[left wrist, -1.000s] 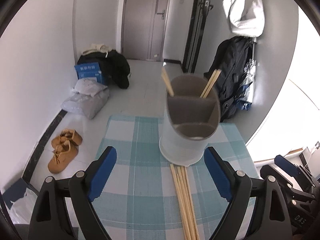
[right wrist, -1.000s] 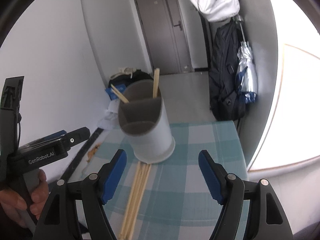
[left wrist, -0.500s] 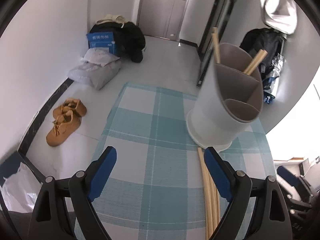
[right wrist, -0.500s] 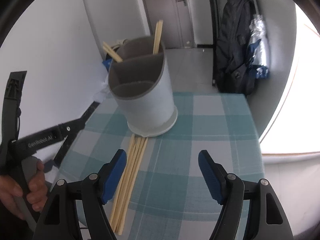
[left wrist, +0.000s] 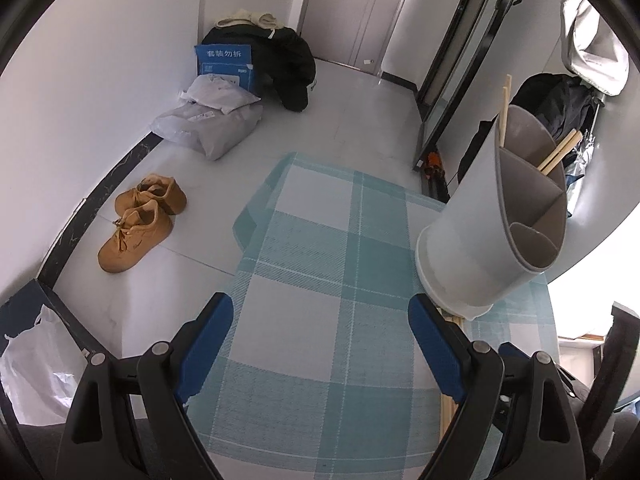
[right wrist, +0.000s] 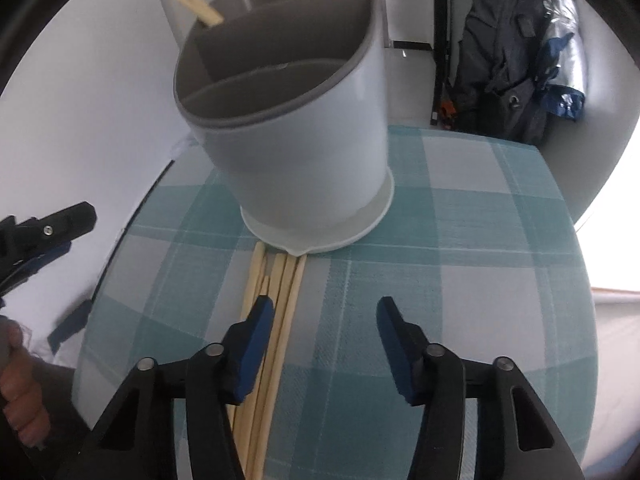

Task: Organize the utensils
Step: 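Lower the right tool to the chopstick pile and grasp one chopstick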

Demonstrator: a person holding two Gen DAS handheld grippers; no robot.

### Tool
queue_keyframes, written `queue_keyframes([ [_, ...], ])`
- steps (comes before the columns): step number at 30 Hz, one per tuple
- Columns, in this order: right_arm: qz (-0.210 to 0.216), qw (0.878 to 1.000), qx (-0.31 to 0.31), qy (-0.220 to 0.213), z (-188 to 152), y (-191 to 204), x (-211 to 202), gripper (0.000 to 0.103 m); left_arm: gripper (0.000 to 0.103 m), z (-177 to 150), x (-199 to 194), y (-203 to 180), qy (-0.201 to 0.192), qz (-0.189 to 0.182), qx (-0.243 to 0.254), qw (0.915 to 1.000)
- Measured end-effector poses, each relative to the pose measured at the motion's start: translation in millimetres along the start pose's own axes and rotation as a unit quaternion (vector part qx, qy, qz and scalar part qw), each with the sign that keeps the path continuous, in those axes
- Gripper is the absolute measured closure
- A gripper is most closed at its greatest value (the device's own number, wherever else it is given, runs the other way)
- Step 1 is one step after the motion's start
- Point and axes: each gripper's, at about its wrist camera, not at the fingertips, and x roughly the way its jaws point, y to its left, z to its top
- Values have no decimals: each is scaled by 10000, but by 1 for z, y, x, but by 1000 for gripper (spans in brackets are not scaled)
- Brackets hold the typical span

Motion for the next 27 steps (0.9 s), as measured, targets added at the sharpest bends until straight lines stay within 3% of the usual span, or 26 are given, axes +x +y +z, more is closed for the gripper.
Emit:
queue_keyframes([
  [8, -268, 9989, -295, 227, -6, 13, 7, 71, 17, 2, 1, 6, 66, 43, -67, 9999],
  [10, -410, 9979, -408, 281, -6, 14, 7, 80, 17, 4, 1, 7, 89, 32, -107, 9999],
  [18, -471, 9959, -682, 372, 5, 22, 12, 81, 17, 4, 4, 11, 150, 98, -169, 9997],
  [20, -416, 9936, -957, 439, 7, 31, 14, 84, 17, 4, 5, 14, 177, 117, -214, 9995],
  [22, -260, 9912, -1169, 567, 6, 36, 13, 96, 17, 5, 6, 15, 209, 118, -253, 9994],
  [27, -116, 9864, -1459, 742, -11, 36, 1, 98, 17, 5, 6, 16, 226, 122, -305, 9992],
])
